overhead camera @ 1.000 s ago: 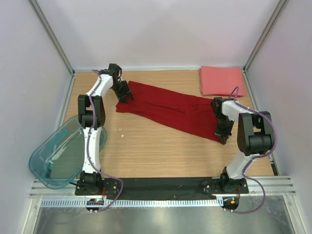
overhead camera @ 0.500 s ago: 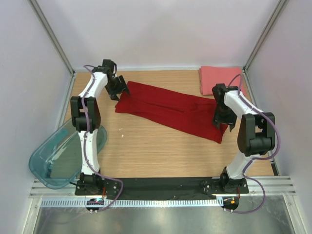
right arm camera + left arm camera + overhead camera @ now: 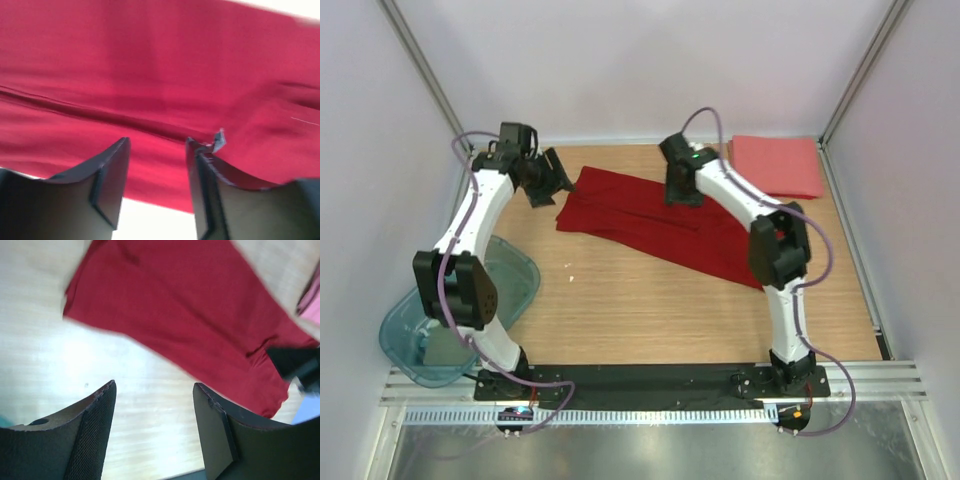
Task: Fold and stack the t-shirts
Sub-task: Fold the tshirt
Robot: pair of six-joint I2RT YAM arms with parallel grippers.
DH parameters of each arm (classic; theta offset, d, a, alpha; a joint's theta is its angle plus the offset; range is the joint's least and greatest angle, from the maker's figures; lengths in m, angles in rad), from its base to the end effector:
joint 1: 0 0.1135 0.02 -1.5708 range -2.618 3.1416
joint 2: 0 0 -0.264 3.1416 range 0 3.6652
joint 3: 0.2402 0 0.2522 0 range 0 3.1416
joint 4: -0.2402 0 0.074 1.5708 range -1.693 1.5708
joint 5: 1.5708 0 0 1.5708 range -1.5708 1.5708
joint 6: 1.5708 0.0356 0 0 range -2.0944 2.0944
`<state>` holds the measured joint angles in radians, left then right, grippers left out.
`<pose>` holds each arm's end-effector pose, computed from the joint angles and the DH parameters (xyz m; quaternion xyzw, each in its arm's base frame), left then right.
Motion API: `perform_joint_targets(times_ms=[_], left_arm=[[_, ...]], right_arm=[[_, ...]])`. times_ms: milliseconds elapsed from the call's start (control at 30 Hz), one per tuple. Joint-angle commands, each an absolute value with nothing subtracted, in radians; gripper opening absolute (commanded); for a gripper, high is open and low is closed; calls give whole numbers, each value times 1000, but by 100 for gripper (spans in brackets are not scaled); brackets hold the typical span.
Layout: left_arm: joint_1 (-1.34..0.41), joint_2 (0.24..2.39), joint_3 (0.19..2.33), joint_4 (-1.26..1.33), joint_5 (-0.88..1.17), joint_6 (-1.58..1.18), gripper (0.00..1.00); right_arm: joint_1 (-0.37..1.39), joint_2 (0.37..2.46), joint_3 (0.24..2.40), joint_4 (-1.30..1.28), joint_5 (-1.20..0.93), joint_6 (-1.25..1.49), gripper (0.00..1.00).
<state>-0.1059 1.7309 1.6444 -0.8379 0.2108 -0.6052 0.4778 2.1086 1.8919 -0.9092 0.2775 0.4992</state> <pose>0.3740 -0.0472 0.3259 -0.2006 0.9220 -0.2035 0.2614 0.4076 0.2001 0.2485 0.0409 0.9656 -0.0166 0.2563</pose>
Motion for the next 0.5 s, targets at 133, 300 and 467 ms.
perform_joint_targets(times_ms=[133, 300, 467], left_arm=[[-115, 1502, 1381, -755, 235, -656, 62], [-115, 1405, 1292, -771, 227, -673, 60], [-115, 1318, 1298, -828, 164, -647, 60]], right_arm=[[669, 2370, 2190, -690, 336, 634, 48], [742, 2470, 2246, -664, 434, 588, 51], [759, 2496, 2207, -686, 437, 565, 53]])
